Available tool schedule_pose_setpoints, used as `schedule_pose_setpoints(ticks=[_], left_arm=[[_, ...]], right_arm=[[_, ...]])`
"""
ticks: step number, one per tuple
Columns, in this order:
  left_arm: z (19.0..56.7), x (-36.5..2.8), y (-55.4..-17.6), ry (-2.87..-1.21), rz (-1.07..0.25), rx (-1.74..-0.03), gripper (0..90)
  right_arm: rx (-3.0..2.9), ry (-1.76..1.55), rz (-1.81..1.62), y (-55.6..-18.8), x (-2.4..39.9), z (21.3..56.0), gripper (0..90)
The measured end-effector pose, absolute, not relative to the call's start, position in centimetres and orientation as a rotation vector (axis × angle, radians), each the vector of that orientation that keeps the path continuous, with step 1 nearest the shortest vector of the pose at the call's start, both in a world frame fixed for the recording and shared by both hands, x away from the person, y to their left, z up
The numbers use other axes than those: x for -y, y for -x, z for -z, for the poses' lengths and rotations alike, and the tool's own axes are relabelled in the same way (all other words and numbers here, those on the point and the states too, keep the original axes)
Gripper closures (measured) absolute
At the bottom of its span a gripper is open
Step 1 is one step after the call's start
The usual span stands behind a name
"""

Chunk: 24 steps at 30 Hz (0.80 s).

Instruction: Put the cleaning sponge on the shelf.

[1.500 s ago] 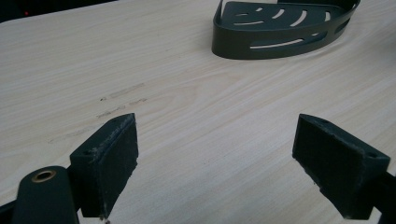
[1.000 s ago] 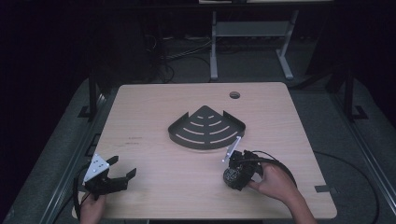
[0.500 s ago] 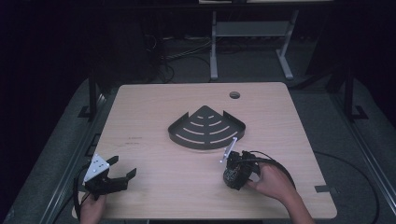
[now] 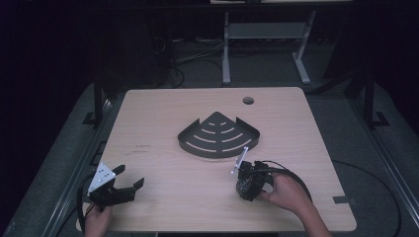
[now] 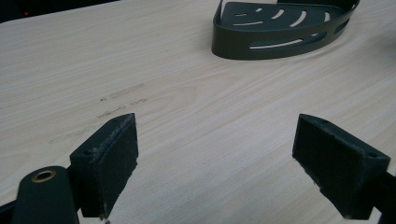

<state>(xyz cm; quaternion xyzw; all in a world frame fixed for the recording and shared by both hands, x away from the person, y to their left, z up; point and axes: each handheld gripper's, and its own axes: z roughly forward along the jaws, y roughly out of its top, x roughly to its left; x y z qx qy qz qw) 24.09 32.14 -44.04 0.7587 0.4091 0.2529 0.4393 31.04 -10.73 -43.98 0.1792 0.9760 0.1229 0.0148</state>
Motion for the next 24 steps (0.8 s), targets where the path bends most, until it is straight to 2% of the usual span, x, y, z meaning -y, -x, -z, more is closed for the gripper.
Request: schedule_pose_setpoints(ticks=[6,24], left_arm=[[44.0,-32.2,-24.1,-1.881,-0.632,-1.017,13.7],[44.0,-32.1,-24.1,-1.881,-0.628,-1.015,13.7]], right_arm=[[-3.039,-0.549,-0.381,-31.0,10.8,43.9,31.4],[-3.048,-0.515,-0.373,-31.8,10.1,42.1,32.3]])
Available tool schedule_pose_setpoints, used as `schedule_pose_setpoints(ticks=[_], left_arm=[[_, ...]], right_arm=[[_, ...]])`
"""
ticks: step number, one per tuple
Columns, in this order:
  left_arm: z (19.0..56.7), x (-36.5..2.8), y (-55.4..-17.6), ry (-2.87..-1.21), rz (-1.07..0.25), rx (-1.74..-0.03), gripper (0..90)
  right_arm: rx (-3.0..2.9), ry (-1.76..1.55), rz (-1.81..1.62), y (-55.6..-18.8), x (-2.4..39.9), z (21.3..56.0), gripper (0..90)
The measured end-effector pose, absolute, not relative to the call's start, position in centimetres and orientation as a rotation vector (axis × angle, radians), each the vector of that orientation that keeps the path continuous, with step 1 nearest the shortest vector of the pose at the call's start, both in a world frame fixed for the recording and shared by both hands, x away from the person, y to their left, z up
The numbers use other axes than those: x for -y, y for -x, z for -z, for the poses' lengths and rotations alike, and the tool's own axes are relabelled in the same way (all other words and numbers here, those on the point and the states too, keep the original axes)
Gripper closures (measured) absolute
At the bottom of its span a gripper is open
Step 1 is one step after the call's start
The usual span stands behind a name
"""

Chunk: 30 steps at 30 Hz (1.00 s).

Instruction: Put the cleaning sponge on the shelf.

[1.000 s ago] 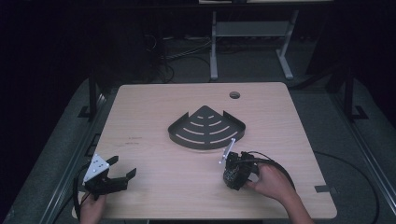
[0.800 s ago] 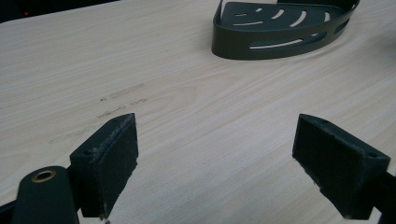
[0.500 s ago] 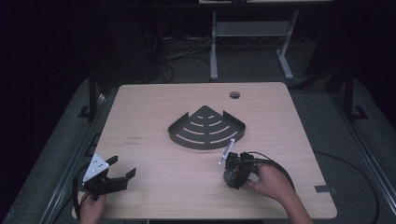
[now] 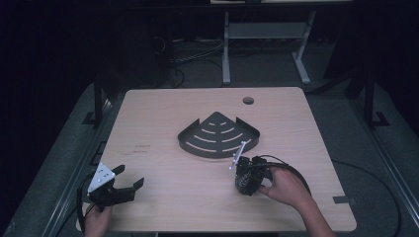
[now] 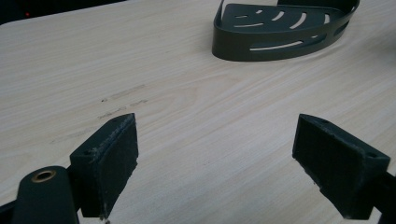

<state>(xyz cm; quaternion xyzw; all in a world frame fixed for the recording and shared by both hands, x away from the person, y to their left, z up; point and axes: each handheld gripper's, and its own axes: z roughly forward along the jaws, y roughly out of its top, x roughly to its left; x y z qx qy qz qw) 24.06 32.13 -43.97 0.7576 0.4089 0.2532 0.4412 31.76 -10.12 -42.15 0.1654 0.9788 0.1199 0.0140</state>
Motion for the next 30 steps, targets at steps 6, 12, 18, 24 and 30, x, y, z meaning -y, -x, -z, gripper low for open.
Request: schedule_pose_setpoints(ticks=[6,12,18,24,30], left_arm=[[44.0,-32.1,-24.1,-1.882,-0.624,-1.013,13.7],[44.0,-32.2,-24.1,-1.876,-0.625,-1.016,13.7],[44.0,-32.1,-24.1,-1.882,-0.624,-1.014,13.7],[44.0,-32.2,-24.1,-1.878,-0.623,-1.016,13.7],[44.0,-32.2,-24.2,-1.876,-0.622,-1.017,13.7]], right_arm=[[-3.054,-0.526,-0.401,-32.4,10.1,41.4,32.3],[-3.061,-0.527,-0.420,-33.2,9.9,40.9,32.3],[-3.063,-0.534,-0.406,-33.7,9.9,40.5,32.3],[-3.068,-0.551,-0.425,-34.3,10.1,40.0,32.3],[-3.064,-0.534,-0.419,-34.8,10.0,39.3,32.3]])
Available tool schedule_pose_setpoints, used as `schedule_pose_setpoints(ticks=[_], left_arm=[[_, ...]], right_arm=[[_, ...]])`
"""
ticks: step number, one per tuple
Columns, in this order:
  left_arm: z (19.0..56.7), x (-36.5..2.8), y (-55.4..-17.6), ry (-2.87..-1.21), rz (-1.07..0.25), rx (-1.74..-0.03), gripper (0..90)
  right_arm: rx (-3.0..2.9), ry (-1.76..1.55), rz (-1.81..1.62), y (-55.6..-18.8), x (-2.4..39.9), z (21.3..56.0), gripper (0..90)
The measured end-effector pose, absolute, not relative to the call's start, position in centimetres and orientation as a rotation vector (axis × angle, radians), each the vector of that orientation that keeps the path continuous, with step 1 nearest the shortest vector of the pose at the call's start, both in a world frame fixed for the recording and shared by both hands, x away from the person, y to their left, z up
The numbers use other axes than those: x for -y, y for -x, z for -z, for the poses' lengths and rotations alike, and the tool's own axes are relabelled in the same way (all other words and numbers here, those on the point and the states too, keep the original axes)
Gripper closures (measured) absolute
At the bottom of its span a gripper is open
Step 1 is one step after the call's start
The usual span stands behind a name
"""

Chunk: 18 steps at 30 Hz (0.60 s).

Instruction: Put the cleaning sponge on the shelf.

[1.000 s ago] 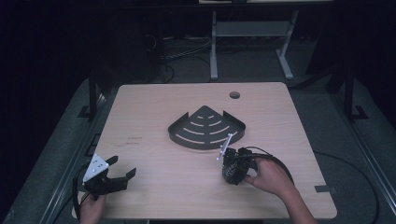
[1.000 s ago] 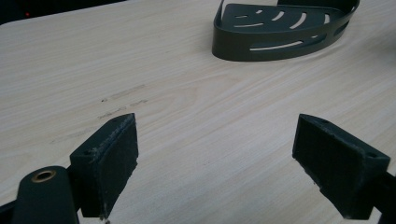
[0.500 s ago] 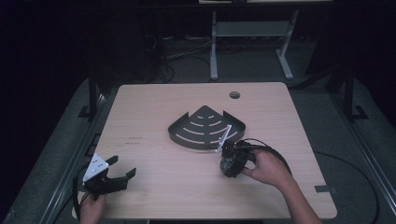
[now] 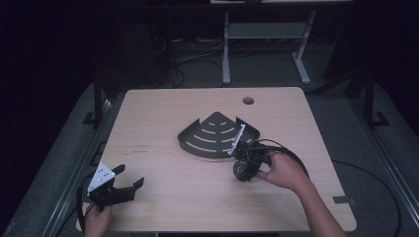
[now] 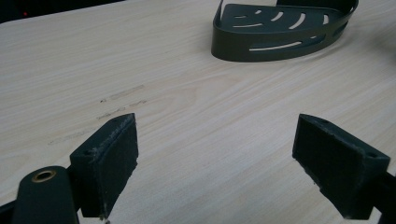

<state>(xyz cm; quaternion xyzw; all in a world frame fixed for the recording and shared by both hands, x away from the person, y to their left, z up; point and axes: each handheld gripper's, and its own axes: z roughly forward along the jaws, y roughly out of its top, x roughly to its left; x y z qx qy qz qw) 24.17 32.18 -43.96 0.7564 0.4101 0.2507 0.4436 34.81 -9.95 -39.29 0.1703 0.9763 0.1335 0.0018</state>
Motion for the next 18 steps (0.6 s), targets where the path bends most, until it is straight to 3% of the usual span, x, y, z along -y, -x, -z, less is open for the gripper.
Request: schedule_pose_setpoints(ticks=[18], left_arm=[[44.0,-32.3,-24.2,-1.873,-0.618,-1.019,13.7]], right_arm=[[-3.063,-0.524,-0.410,-36.8,9.0,37.7,32.3]])
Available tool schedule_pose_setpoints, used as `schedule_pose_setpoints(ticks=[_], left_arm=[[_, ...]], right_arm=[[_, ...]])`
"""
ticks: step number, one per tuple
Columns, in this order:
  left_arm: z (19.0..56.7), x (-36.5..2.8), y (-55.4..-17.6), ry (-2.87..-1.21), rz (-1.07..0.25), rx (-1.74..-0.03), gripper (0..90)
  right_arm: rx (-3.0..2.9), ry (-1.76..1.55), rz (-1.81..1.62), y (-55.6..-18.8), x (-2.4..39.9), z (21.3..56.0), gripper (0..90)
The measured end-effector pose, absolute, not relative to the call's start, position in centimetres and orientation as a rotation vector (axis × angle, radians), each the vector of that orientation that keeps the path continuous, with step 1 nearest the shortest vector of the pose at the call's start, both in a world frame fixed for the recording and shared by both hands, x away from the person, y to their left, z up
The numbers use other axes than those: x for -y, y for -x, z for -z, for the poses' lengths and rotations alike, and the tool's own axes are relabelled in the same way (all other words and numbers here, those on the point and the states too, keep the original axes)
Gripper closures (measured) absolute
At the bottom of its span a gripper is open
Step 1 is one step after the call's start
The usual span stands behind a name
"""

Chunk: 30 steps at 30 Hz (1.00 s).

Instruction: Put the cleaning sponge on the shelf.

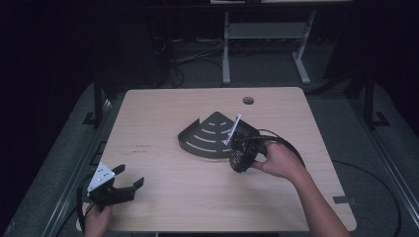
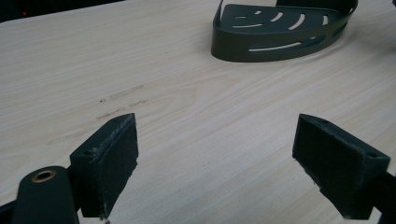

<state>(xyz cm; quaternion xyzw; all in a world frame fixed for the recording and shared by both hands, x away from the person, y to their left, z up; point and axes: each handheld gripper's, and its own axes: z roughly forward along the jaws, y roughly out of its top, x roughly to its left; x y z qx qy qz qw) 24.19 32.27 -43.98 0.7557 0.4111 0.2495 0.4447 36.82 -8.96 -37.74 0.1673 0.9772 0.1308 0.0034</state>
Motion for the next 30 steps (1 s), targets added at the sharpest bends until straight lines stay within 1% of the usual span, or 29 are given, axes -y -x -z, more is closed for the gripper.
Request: schedule_pose_setpoints(ticks=[9,30], left_arm=[[43.9,-32.3,-24.2,-1.872,-0.620,-1.015,13.7],[43.8,-32.3,-24.1,-1.862,-0.624,-1.014,13.7]], right_arm=[[-3.070,-0.527,-0.391,-38.3,8.3,37.1,32.3],[-3.067,-0.524,-0.345,-41.1,6.5,36.8,32.3]])
